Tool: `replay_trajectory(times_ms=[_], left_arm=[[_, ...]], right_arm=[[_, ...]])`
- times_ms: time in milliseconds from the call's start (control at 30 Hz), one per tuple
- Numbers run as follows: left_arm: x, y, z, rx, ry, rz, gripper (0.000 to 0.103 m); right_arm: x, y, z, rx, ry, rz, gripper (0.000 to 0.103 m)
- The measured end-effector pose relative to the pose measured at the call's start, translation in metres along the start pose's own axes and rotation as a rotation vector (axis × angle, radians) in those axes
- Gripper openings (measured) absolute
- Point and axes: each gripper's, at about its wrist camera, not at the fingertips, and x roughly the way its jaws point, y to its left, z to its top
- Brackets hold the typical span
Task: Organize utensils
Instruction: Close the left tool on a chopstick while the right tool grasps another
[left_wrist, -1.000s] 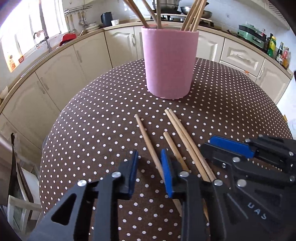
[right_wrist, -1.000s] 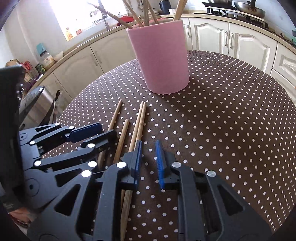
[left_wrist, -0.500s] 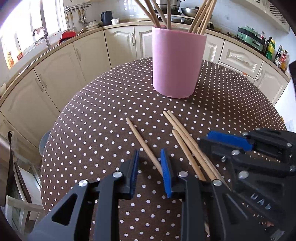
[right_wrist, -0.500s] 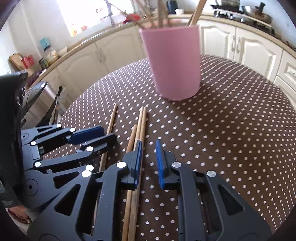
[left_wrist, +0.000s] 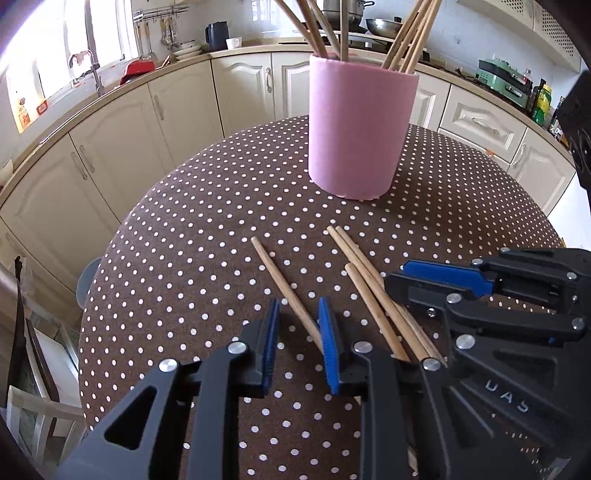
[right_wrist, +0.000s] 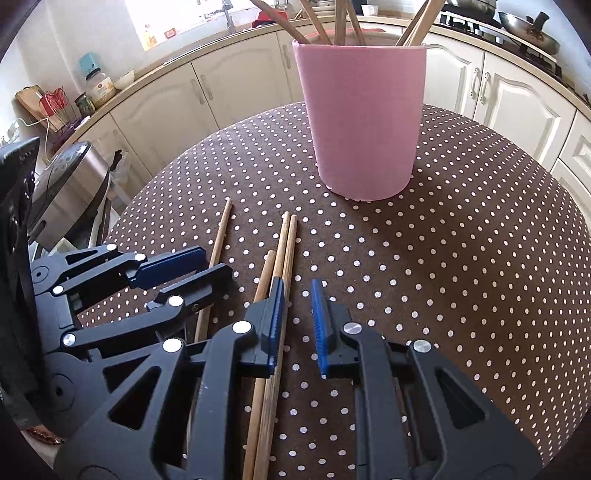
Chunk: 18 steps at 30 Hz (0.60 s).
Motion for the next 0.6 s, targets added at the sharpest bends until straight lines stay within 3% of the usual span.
replay_trajectory(times_ms=[333, 600], left_arm=[[0.003, 0.008, 0.006, -0.026, 0.002, 0.0, 0.014], [0.005, 0.004, 0.011, -0.037, -0.007, -0.005, 0.006]], right_arm=[[0.022, 0.014, 0.027, -0.051, 0.098, -0.012, 0.014], [0.032, 0.017, 0.039, -0.063, 0.104, -0.029, 0.007]])
